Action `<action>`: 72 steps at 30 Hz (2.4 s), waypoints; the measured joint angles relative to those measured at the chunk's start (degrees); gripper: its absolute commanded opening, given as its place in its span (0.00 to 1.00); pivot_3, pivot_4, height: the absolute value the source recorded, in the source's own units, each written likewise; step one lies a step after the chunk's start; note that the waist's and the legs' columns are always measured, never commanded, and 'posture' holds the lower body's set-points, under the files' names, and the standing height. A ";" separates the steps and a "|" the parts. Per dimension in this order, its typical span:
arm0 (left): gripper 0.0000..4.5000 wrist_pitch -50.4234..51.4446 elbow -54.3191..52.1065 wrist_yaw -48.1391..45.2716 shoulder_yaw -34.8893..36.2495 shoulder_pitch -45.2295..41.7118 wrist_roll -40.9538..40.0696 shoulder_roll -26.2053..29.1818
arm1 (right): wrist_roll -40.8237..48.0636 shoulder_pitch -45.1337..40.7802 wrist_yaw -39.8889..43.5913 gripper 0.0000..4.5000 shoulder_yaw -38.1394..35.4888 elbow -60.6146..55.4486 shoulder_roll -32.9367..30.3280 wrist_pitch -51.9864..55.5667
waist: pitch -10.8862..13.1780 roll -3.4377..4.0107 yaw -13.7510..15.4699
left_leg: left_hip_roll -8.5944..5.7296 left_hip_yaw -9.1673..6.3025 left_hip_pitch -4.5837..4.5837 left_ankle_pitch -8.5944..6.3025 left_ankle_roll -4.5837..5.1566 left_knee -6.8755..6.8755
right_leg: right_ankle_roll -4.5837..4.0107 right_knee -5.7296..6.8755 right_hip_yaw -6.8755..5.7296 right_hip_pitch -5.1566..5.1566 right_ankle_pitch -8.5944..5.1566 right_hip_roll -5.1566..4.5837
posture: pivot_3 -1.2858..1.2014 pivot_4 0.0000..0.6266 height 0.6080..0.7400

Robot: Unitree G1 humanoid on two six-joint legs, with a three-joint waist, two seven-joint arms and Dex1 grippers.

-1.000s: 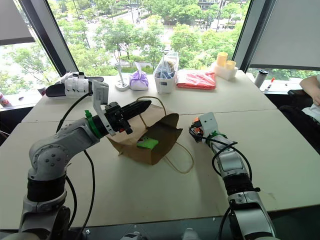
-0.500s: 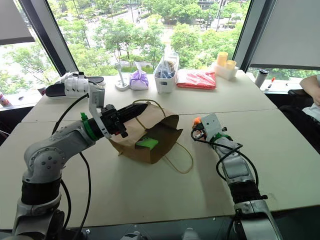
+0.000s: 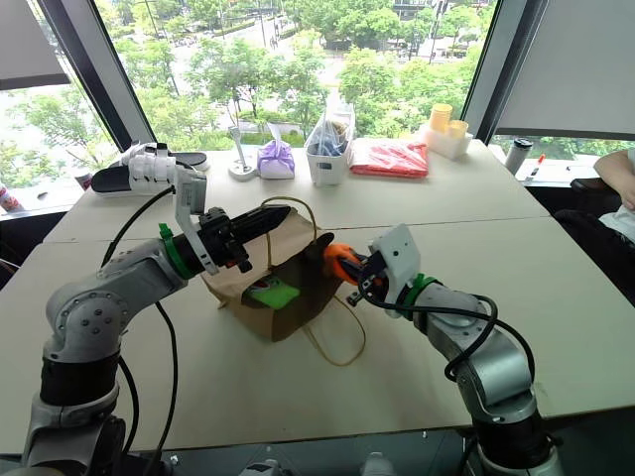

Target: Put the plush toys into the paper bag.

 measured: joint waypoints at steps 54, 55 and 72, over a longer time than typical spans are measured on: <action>0.00 -1.77 -0.49 0.32 0.47 2.14 -0.09 -1.47 | -5.24 2.76 6.82 0.99 0.56 15.05 -5.51 -13.61 | 0.00 -0.01 0.15 | -0.01 0.04 -0.01 -0.01 0.01 -0.01 | -0.02 0.00 -0.01 0.00 0.01 0.01 | 0.52 0.24 1.00; 0.00 -1.79 -0.26 0.13 0.44 2.09 -0.02 -1.56 | -6.05 2.94 6.58 0.99 0.82 16.60 -5.50 -14.29 | 0.00 -0.01 0.12 | -0.01 0.04 0.00 0.00 0.00 -0.01 | -0.02 0.00 -0.01 0.00 0.01 0.01 | 0.52 0.24 1.00; 0.00 -1.80 0.08 0.23 -0.40 1.09 0.04 -1.74 | -12.74 0.57 4.43 0.13 4.87 30.82 -3.06 -21.43 | 0.00 -0.01 0.15 | 0.00 0.04 0.04 0.09 -0.16 0.03 | -0.02 0.01 0.00 0.05 0.02 0.01 | 0.52 0.24 1.00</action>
